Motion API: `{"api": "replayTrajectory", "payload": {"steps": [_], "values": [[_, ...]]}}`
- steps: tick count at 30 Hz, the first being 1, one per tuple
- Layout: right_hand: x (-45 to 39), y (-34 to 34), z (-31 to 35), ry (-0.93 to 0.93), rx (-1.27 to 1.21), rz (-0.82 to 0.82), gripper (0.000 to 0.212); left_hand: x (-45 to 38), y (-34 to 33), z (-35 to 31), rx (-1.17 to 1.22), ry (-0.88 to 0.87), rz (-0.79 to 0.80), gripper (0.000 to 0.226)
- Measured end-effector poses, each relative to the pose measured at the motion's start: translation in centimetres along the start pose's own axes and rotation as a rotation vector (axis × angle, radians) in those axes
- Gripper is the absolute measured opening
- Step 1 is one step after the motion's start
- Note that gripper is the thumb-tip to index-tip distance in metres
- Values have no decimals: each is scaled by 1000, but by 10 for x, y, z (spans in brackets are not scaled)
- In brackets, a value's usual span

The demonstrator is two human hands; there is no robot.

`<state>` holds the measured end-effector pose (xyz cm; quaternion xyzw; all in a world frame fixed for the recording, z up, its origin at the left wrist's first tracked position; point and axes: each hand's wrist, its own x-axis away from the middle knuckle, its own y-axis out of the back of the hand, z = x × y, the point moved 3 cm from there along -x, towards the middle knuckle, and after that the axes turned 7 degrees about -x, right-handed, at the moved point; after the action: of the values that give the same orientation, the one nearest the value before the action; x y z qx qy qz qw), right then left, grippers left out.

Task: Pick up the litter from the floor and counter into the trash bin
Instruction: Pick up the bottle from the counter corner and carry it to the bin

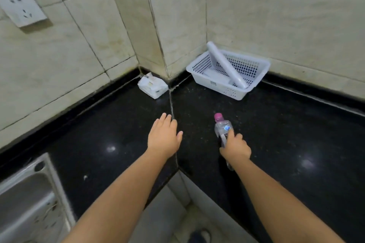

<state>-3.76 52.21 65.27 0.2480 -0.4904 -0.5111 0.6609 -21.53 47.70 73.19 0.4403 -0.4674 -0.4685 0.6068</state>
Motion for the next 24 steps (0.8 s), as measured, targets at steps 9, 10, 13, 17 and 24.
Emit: {"api": "replayTrajectory", "payload": {"steps": [9,10,13,17,24], "values": [[-9,62,-52,-250,-375,-288,61,-107,32,-95,-86,-447,-68,54],[1,74,-68,-282,-407,-340,60,-107,37,-121,-90,-515,-95,53],[55,102,-130,-401,-463,-499,56,-77,49,-207,-83,-759,-152,52],[178,116,-222,-631,-549,-739,53,30,58,-320,-88,-1111,-235,50],[499,37,-349,-1152,-634,-1130,56,349,46,-438,-54,-1731,-384,44]]}}
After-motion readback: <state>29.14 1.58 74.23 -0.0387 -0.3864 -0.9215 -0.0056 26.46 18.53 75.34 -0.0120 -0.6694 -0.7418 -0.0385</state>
